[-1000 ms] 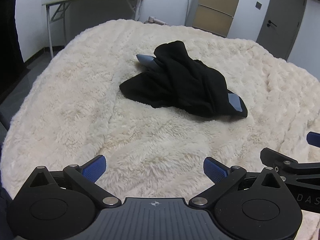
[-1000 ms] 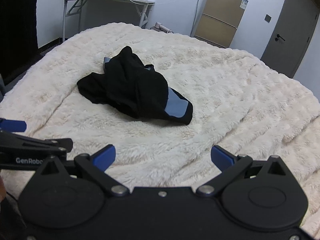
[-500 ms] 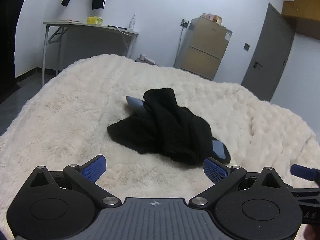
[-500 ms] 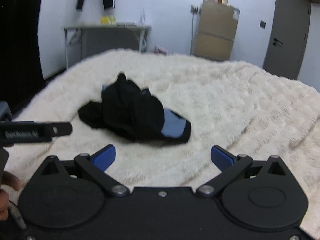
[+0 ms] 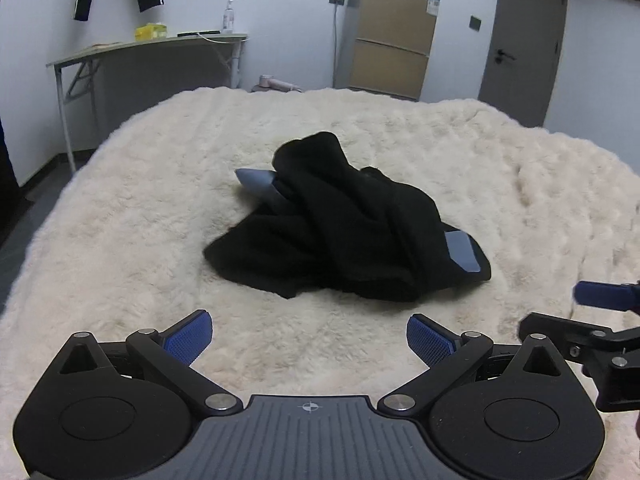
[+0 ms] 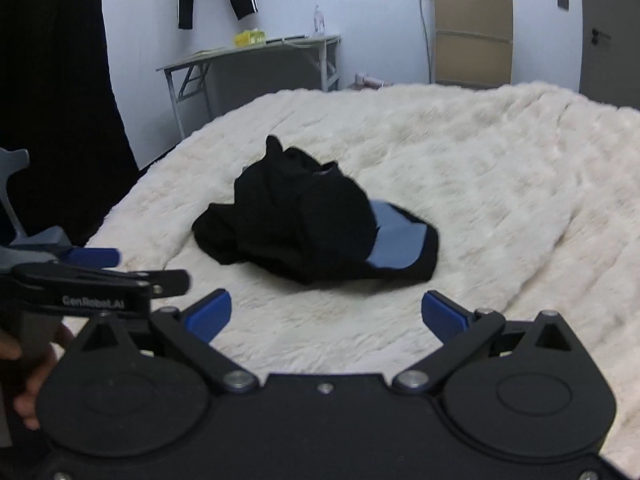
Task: Fold clothes
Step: 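Move the right tool down onto the black garment's blue-trimmed edge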
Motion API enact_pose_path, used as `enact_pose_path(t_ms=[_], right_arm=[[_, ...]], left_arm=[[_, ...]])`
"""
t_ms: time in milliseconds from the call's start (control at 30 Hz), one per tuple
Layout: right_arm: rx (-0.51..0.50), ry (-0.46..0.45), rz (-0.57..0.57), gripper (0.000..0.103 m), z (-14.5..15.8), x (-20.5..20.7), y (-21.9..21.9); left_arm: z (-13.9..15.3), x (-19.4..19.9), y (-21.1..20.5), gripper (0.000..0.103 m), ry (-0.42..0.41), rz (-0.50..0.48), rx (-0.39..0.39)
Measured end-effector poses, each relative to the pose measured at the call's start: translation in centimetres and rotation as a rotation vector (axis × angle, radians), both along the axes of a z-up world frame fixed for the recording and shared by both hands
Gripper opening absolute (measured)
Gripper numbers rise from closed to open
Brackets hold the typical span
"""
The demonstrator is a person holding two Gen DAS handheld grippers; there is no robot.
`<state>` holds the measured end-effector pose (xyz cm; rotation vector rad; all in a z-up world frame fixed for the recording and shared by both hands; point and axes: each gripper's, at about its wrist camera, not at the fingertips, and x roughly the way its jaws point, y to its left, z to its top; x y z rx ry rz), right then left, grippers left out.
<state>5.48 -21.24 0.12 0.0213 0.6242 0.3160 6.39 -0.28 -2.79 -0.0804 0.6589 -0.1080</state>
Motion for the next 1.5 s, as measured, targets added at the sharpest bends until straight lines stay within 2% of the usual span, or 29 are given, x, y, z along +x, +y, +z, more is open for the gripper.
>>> enact_pose_path(t_ms=[33, 100, 167, 267, 433, 533, 600, 667, 800, 833, 933, 1000, 1133, 1300, 1500], right_arm=[[-0.02, 0.008, 0.0, 0.103, -0.3, 0.2, 0.5], [-0.058, 0.012, 0.009, 0.095, -0.5, 0.7, 1.5], [-0.061, 0.014, -0.01, 0.095, -0.6, 1.1, 2.1], [-0.046, 0.024, -0.031, 0.094, -0.7, 1.4, 2.7], [-0.082, -0.017, -0.05, 0.088, -0.3, 1.8, 3.7], [-0.108, -0.043, -0.021, 0.087, 0.9, 2.4, 4.2], [-0.16, -0.067, 0.028, 0.087, 1.6, 2.7, 4.6], [-0.206, -0.06, 0.031, 0.086, 2.0, 3.6, 4.8], [-0.155, -0.006, 0.019, 0.084, 3.1, 5.4, 4.9], [-0.14, 0.007, 0.021, 0.084, 3.4, 5.8, 4.9], [-0.198, 0.008, 0.072, 0.079, 3.6, 7.3, 5.8], [-0.207, 0.032, 0.05, 0.076, 3.6, 8.2, 5.9], [-0.151, 0.074, -0.003, 0.079, 3.9, 8.6, 5.8], [-0.149, 0.09, -0.047, 0.083, 3.4, 6.0, 6.7], [-0.159, 0.09, -0.03, 0.093, 2.5, 3.5, 7.6]], left_arm=[[-0.5, -0.2, 0.2, 0.103, -0.003, 0.014, -0.006], [-1.1, -0.8, 0.6, 0.103, 0.004, 0.048, -0.014], [-0.7, -1.4, 1.2, 0.103, -0.017, 0.045, -0.028], [-0.7, -1.6, 1.9, 0.103, -0.021, 0.06, -0.01], [-1.5, -1.2, 3.0, 0.103, 0.059, 0.014, -0.039], [-1.9, -2.1, 3.6, 0.103, 0.069, -0.019, -0.009], [-2.0, -2.4, 3.7, 0.103, 0.07, -0.031, 0.01], [-1.8, -3.0, 4.3, 0.103, 0.054, -0.053, 0.018], [-1.6, -3.1, 5.5, 0.103, 0.024, -0.041, -0.004], [-1.6, -3.1, 5.6, 0.103, 0.025, -0.035, -0.009], [-1.8, -2.9, 6.6, 0.103, 0.044, 0.001, -0.045], [-1.9, -2.8, 6.9, 0.103, 0.054, 0.005, -0.062], [-1.8, -2.7, 6.7, 0.103, 0.052, -0.002, -0.069], [-2.3, -2.1, 6.4, 0.103, 0.09, 0.012, -0.042], [-3.0, -1.5, 6.4, 0.103, 0.136, 0.008, -0.052]])
